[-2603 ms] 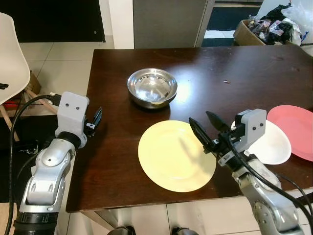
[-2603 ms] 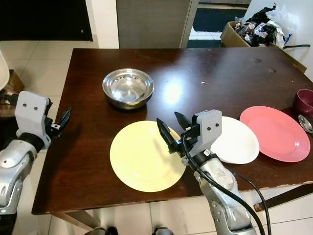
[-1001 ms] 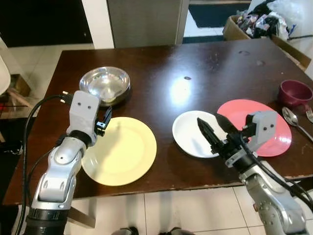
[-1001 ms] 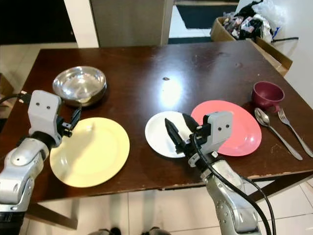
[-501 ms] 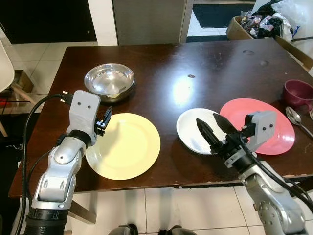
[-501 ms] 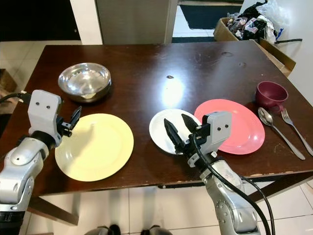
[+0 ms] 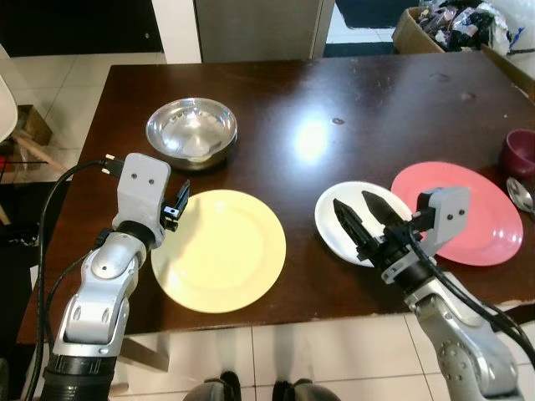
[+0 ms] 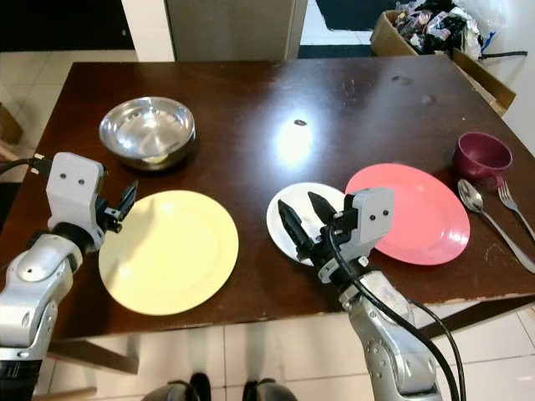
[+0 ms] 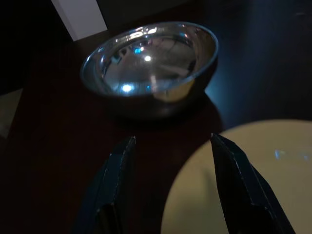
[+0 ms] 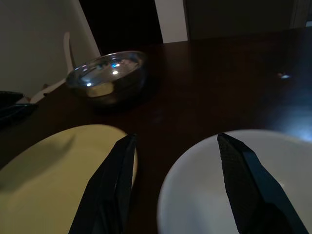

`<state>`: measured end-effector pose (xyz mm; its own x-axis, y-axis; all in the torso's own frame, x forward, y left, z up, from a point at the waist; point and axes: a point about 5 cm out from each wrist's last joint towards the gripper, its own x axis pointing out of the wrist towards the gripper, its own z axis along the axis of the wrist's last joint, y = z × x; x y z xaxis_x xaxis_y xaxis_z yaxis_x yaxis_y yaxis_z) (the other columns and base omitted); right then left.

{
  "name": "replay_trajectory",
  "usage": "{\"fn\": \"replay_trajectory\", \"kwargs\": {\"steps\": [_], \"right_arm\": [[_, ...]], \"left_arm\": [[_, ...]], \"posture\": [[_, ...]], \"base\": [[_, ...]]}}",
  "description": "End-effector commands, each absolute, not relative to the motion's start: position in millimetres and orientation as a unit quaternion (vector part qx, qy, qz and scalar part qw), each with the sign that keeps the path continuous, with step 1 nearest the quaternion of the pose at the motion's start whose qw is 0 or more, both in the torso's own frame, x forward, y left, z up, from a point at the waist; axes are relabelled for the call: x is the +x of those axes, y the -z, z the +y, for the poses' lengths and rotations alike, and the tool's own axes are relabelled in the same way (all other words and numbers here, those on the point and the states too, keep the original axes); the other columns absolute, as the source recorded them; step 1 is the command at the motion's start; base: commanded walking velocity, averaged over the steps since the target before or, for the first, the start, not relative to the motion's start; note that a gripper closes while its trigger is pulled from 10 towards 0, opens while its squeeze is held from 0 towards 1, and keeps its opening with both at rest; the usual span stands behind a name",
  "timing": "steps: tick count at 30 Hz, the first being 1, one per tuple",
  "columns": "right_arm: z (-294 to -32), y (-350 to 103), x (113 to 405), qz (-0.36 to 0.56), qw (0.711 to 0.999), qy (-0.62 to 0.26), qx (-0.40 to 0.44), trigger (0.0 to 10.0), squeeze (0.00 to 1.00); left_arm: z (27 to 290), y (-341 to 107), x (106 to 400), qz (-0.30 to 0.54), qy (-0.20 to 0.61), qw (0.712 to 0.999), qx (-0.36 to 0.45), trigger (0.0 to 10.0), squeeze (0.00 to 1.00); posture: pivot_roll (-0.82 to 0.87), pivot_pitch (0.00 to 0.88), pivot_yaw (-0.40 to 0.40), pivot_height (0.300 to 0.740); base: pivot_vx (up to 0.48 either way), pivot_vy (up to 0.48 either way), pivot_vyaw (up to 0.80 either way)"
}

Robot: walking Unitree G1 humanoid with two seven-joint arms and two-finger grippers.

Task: Setting the table

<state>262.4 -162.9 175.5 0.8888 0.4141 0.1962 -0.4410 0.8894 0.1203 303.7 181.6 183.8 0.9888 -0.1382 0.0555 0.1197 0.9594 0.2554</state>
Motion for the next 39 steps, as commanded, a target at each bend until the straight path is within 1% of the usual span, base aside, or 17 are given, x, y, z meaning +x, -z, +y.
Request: {"fn": "replay_trajectory", "kwargs": {"steps": [1, 15, 27, 32, 39], "right_arm": [[-162.0, -174.2, 260.5, -0.077, 0.968, -0.222, 0.088, 10.0, 0.0], [-161.3, -178.3, 262.1, -0.083, 0.961, -0.227, 0.134, 10.0, 0.0], [-162.3, -179.4, 262.4, -0.083, 0.958, -0.228, 0.15, 10.0, 0.0], [-163.4, -180.1, 263.1, -0.082, 0.958, -0.224, 0.163, 10.0, 0.0], [-164.8, -180.7, 263.4, -0.082, 0.958, -0.22, 0.166, 10.0, 0.0]], "left_arm": [[186.5, -176.7, 302.2, -0.017, 0.06, 0.99, 0.128, 10.0, 0.02], [187.9, -177.3, 302.4, -0.017, 0.061, 0.99, 0.13, 10.0, 0.03], [188.0, -177.8, 302.6, -0.018, 0.062, 0.989, 0.131, 10.0, 0.02], [183.3, -179.9, 301.5, -0.022, 0.082, 0.989, 0.118, 10.0, 0.0], [181.9, -178.7, 302.2, -0.02, 0.081, 0.989, 0.126, 10.0, 0.01]], "posture": [[-0.09, 0.065, 0.059, 0.74], [-0.08, 0.055, 0.062, 0.74], [-0.08, 0.052, 0.064, 0.74], [-0.08, 0.052, 0.064, 0.74], [-0.08, 0.053, 0.065, 0.74]], "base": [[-0.45, 0.0, 0.0], [-0.437, 0.0, 0.0], [-0.428, 0.0, 0.0], [0.0, 0.0, 0.0], [0.0, 0.0, 0.0]]}}
